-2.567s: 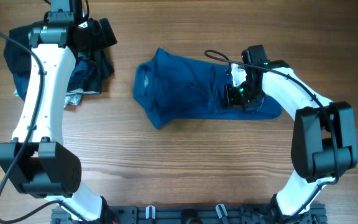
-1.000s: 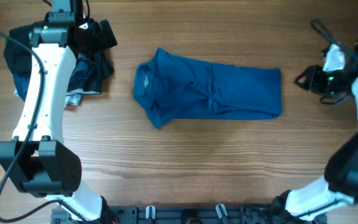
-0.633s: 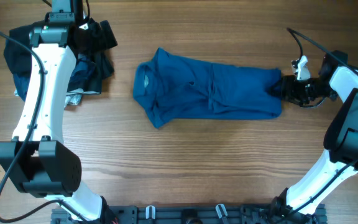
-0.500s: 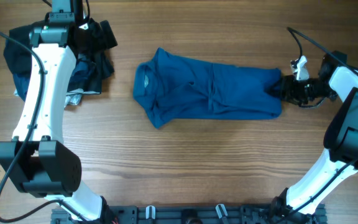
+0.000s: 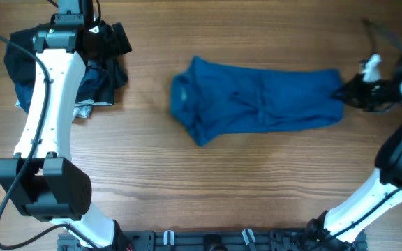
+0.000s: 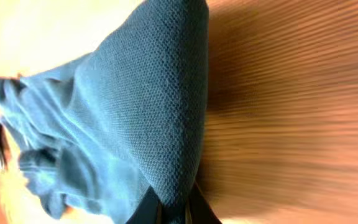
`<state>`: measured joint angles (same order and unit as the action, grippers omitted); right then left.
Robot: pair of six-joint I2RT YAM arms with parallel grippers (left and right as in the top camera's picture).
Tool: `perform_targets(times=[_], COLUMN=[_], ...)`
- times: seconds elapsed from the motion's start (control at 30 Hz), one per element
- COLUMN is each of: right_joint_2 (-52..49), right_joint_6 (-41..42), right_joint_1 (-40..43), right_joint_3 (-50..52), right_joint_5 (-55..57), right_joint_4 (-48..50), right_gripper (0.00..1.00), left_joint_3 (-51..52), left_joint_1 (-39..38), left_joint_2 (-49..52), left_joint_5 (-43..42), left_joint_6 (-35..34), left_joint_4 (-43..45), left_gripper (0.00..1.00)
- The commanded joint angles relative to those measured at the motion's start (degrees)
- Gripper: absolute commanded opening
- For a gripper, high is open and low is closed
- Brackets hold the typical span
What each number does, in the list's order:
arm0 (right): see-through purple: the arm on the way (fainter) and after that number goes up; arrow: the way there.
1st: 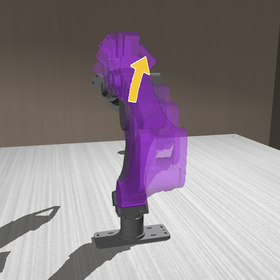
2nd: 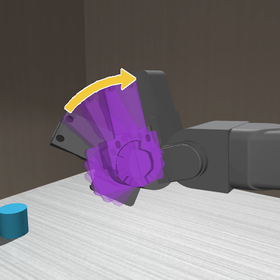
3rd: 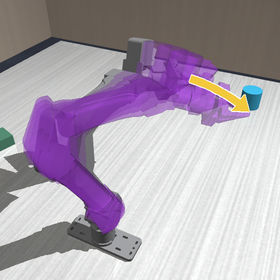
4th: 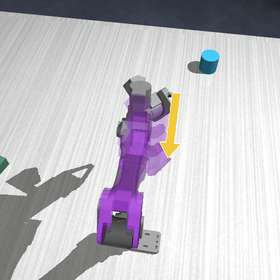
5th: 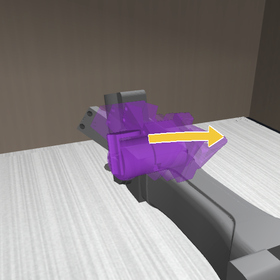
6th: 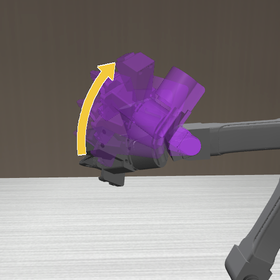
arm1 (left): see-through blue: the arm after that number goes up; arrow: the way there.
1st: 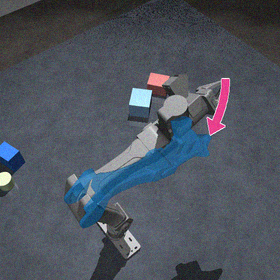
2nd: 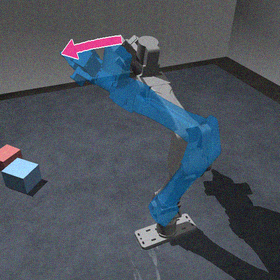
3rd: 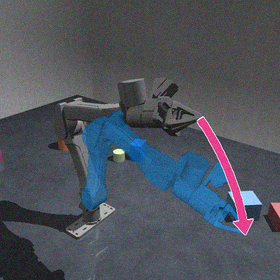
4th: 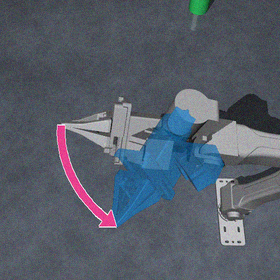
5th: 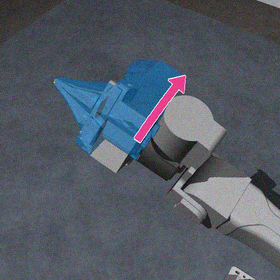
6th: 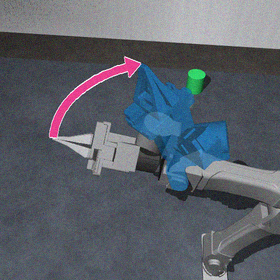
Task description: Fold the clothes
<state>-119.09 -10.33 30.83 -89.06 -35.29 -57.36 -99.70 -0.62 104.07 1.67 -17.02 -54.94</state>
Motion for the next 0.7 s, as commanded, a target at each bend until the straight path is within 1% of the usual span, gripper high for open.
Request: perform_targets(times=[0.0,0.13,0.27,0.33,0.4,0.47,0.57,0.67], right_joint_2=[3.3,3.4,4.3,5.9,7.5,7.8,7.7,7.0], right_joint_6=[-0.3,0.0,0.0,0.2,2.8,3.2,3.4,6.1], right_joint_1=[3.4,2.7,-1.4,-5.6,-10.8,-15.6,-23.8,-30.9], right_joint_3=[-6.9,-12.9,-17.7,-18.5,-18.5,-18.5,-17.3,-16.9], right_joint_5=[4.5,5.4,1.7,0.3,0.3,0.4,3.9,10.9], right_joint_4=[-3.6,-8.9,-13.0,-13.9,-13.9,-14.1,-13.8,-13.7], right_gripper=[0.04,0.04,0.04,0.04,0.04,0.04,0.04,0.04], left_joint_3=[0.5,0.5,0.5,0.5,0.5,0.5,0.5,0.5], left_joint_1=[0.2,0.2,0.2,0.2,0.2,0.2,0.2,0.2], left_joint_2=[0.7,0.7,0.7,0.7,0.7,0.7,0.7,0.7], left_joint_5=[0.4,0.4,0.4,0.4,0.4,0.4,0.4,0.4], left_joint_6=[0.1,0.1,0.1,0.1,0.1,0.1,0.1,0.1], left_joint_4=[0.0,0.0,0.0,0.0,0.0,0.0,-0.1,-0.4], left_gripper=[1.0,1.0,1.0,1.0,1.0,1.0,1.0,1.0])
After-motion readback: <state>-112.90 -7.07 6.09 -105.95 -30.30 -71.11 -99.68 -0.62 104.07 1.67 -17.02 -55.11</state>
